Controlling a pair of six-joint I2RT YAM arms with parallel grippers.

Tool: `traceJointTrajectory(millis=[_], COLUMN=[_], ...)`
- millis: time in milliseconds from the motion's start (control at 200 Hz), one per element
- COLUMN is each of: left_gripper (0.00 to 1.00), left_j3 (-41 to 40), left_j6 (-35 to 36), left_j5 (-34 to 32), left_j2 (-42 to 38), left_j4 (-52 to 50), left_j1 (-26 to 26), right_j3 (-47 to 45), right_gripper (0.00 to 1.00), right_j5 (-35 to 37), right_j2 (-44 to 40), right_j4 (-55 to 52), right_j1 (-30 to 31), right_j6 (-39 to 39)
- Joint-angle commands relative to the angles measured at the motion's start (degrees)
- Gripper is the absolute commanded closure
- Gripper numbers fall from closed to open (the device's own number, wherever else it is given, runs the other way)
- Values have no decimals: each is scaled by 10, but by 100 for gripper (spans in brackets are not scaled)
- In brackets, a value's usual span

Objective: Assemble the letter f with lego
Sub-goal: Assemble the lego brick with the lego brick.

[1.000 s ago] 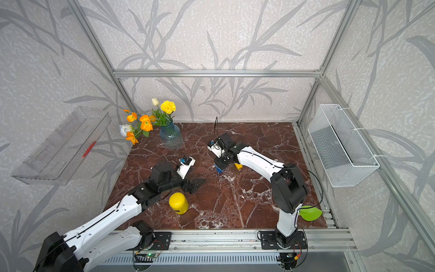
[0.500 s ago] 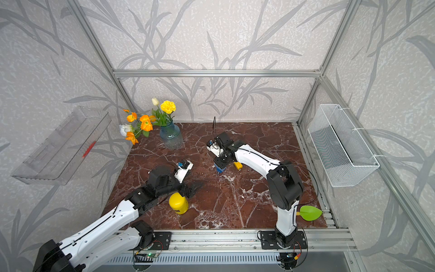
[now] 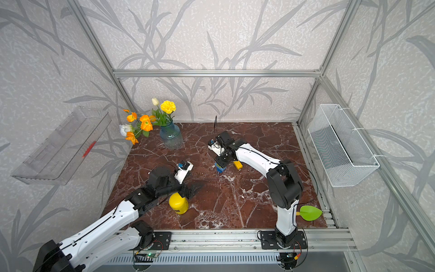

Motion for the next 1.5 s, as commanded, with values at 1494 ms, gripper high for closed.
traceJointTrajectory(millis=[1494], left_gripper=[1], left_j3=[-12], left_j6=[7], left_j5=[28], left_j2=[-11], left_j4=[7], left_j1=[-2], right_j3=[-35], right_gripper=[73], right_j5=[-11], right_j2=[70], right_j4=[-57], right_j1=[1], right_j6=[31])
